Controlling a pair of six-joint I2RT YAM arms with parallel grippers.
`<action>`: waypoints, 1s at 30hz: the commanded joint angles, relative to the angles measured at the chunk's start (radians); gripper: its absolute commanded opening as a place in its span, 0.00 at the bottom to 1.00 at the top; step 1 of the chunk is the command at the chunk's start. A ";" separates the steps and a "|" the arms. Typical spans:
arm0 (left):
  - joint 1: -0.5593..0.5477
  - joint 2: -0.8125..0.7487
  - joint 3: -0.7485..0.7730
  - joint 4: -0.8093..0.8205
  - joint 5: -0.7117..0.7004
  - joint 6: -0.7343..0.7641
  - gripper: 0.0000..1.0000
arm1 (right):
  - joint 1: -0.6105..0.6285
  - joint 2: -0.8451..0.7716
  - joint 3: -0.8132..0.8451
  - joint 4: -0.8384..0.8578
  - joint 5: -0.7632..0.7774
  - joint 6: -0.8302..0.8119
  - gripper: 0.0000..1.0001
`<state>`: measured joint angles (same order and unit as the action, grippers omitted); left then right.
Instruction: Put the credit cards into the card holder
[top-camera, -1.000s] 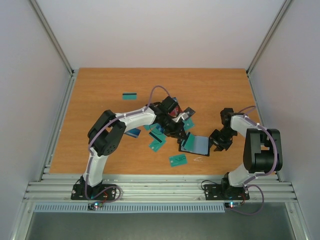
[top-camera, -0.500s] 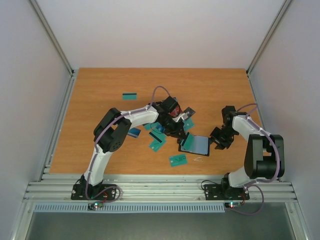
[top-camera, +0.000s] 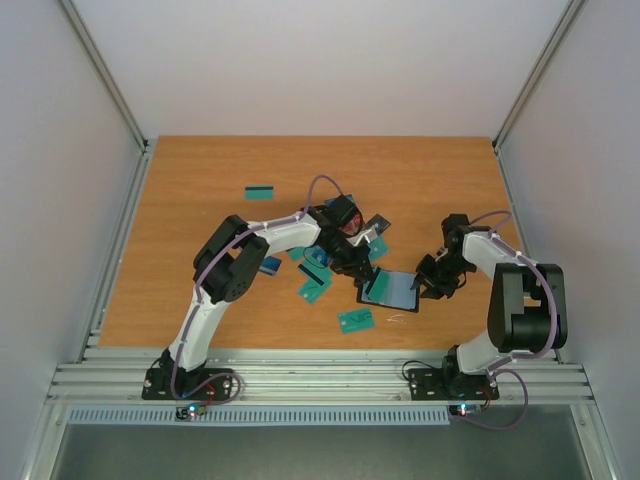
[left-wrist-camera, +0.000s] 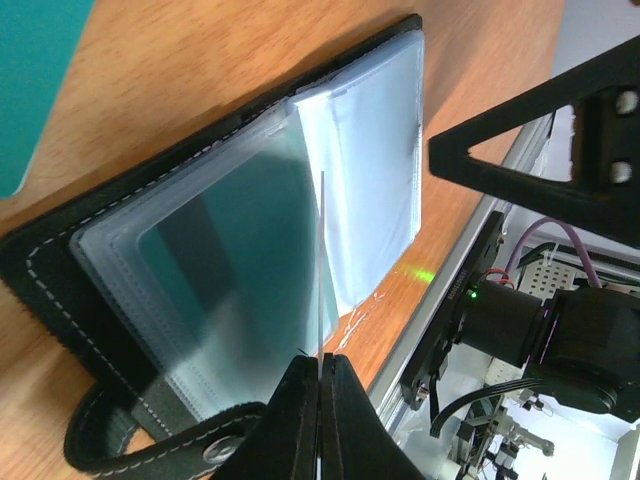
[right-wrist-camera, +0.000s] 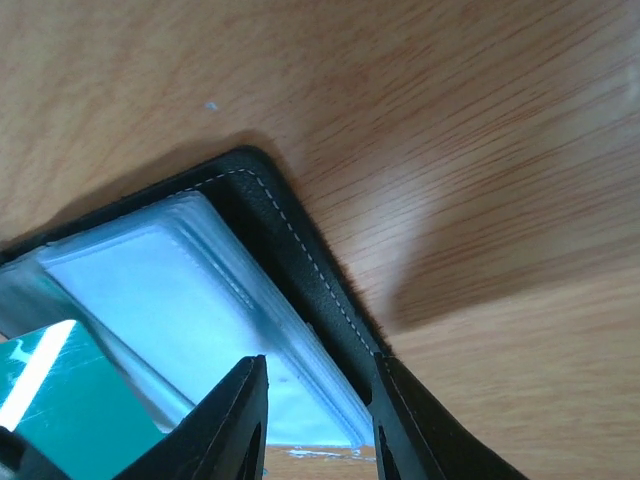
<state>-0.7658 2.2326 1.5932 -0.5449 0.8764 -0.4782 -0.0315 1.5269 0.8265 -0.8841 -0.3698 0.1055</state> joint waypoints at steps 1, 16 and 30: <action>-0.010 0.027 0.031 0.038 0.035 -0.018 0.00 | -0.001 0.039 -0.015 0.032 -0.034 -0.017 0.31; -0.017 0.079 0.077 0.029 0.039 -0.025 0.00 | -0.002 0.075 -0.021 0.041 -0.028 -0.029 0.30; -0.019 0.100 0.090 0.072 0.060 -0.040 0.00 | -0.004 0.078 -0.013 0.031 -0.037 -0.030 0.30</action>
<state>-0.7765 2.3039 1.6592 -0.5201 0.9138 -0.5072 -0.0357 1.5848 0.8124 -0.8558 -0.4046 0.0875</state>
